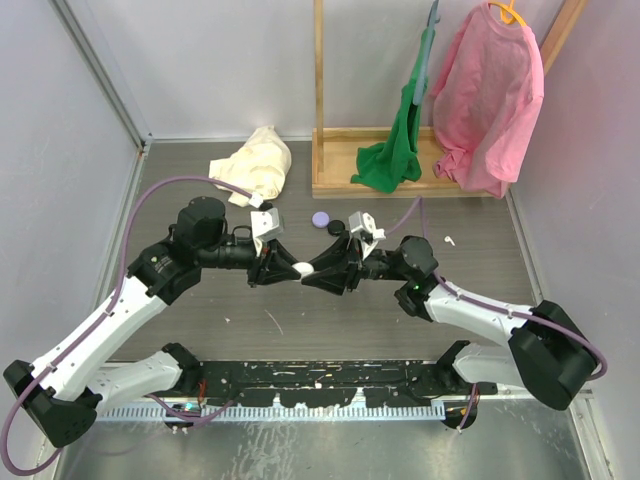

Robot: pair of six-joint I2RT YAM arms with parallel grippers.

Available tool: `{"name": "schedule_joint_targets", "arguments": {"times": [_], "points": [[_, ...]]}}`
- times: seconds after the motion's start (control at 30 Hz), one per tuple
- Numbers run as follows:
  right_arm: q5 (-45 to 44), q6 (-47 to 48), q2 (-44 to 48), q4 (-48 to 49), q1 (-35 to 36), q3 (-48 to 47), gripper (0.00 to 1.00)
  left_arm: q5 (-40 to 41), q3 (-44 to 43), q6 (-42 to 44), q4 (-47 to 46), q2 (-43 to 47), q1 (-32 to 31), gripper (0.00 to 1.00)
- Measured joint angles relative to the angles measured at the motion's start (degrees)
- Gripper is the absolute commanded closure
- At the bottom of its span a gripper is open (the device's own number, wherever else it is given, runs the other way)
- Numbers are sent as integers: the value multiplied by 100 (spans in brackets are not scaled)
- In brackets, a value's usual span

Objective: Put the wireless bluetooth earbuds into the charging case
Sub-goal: Pick up the charging case at the center of the board.

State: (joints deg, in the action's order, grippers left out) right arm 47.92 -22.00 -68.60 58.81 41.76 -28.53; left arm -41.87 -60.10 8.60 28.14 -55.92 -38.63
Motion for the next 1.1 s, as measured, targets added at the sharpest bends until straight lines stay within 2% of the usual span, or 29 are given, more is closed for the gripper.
{"name": "schedule_joint_targets", "arguments": {"times": [0.7, 0.77, 0.93, 1.0, 1.1], "points": [[284, -68, -245, 79, -33, -127, 65, -2, 0, -2, 4, 0, 0, 94], [306, -70, -258, 96, -37, -133, 68, -2, 0, -11, 4, 2, 0, 94], [358, -72, -269, 111, -39, -153, 87, -2, 0, -20, 0, 11, 0, 91], [374, -72, -269, 111, -39, -160, 94, 0, 0, -20, 0, 20, 0, 86], [385, -72, -269, 118, -42, -164, 98, 15, 13, -22, -11, 44, 0, 72]]}}
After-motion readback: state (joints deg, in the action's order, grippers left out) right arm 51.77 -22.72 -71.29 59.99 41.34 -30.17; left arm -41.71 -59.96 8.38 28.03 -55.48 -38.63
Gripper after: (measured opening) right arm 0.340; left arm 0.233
